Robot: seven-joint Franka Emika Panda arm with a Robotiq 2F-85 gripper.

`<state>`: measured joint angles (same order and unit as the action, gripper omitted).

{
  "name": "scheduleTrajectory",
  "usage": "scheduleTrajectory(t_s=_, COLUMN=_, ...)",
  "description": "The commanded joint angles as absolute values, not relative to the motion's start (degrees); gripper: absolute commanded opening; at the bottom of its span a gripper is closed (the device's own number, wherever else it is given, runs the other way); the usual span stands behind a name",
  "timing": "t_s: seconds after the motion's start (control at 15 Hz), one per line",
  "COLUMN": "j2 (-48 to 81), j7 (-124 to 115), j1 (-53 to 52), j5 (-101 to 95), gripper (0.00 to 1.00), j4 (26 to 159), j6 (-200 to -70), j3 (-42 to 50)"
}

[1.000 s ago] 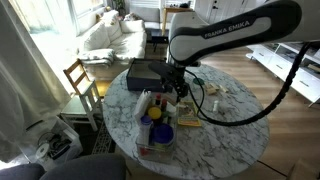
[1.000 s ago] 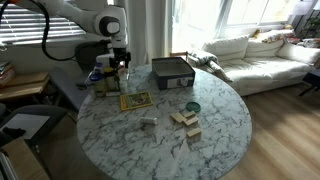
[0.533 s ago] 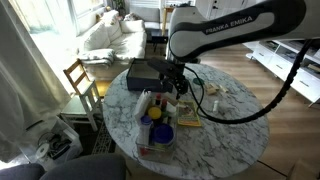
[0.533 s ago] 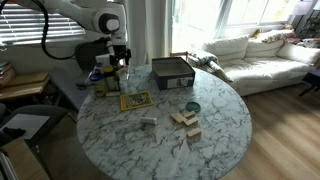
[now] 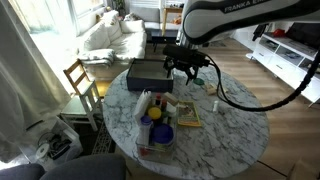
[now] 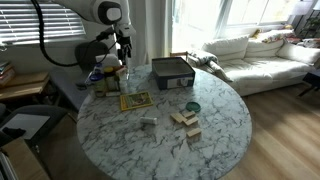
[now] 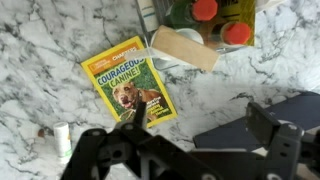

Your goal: Pick up the white container from the measuring spoon and put it on the table, pick up two wooden blocks from the table and place them horizontally on the measuring spoon on by one

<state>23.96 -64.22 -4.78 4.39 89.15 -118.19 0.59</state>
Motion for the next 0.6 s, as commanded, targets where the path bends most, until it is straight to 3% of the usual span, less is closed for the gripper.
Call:
scheduleTrajectory(t_s=0.0, j2=18.31, j7=-51.05, j1=-2.92, j5=6.27, gripper=1.00, j4=96.18, j6=-121.00, j3=-0.46)
scheduleTrajectory(t_s=0.53, j2=9.36, j7=-21.05, j1=-0.77, j5=15.05, gripper=1.00, j4=104.58, j6=-120.52, j3=-0.90)
